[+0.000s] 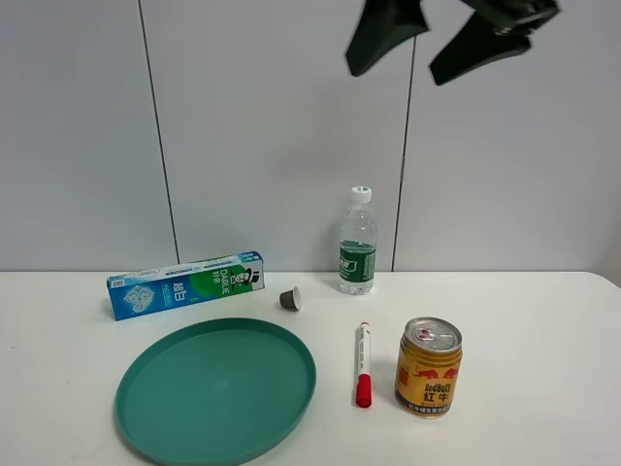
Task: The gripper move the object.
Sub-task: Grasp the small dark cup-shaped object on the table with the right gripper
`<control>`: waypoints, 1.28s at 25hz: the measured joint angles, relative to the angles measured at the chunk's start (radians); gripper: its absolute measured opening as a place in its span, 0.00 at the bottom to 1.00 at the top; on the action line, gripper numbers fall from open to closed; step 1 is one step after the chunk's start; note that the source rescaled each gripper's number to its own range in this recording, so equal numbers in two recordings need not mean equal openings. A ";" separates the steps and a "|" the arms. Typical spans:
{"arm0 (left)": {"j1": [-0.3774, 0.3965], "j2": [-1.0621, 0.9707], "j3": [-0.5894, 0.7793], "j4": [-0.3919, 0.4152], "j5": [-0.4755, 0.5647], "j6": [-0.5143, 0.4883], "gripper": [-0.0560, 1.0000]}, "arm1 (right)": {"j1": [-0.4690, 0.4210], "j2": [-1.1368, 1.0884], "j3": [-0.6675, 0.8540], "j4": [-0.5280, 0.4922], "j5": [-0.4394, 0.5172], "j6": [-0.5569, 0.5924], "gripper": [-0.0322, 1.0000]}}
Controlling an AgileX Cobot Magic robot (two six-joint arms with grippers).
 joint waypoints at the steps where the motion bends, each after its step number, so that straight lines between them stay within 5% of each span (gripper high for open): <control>1: 0.000 0.000 0.000 0.000 0.000 0.000 1.00 | 0.022 0.056 -0.060 -0.029 0.031 0.042 1.00; 7: 0.000 0.000 0.000 0.000 0.000 0.000 1.00 | 0.135 0.393 -0.495 -0.265 0.313 0.364 0.97; 13: 0.000 0.000 0.000 0.000 0.000 0.000 1.00 | 0.146 0.707 -0.816 -0.350 0.493 0.425 0.97; 32: 0.000 0.000 0.000 0.000 0.000 0.000 1.00 | 0.108 1.067 -0.918 -0.451 0.391 0.616 0.96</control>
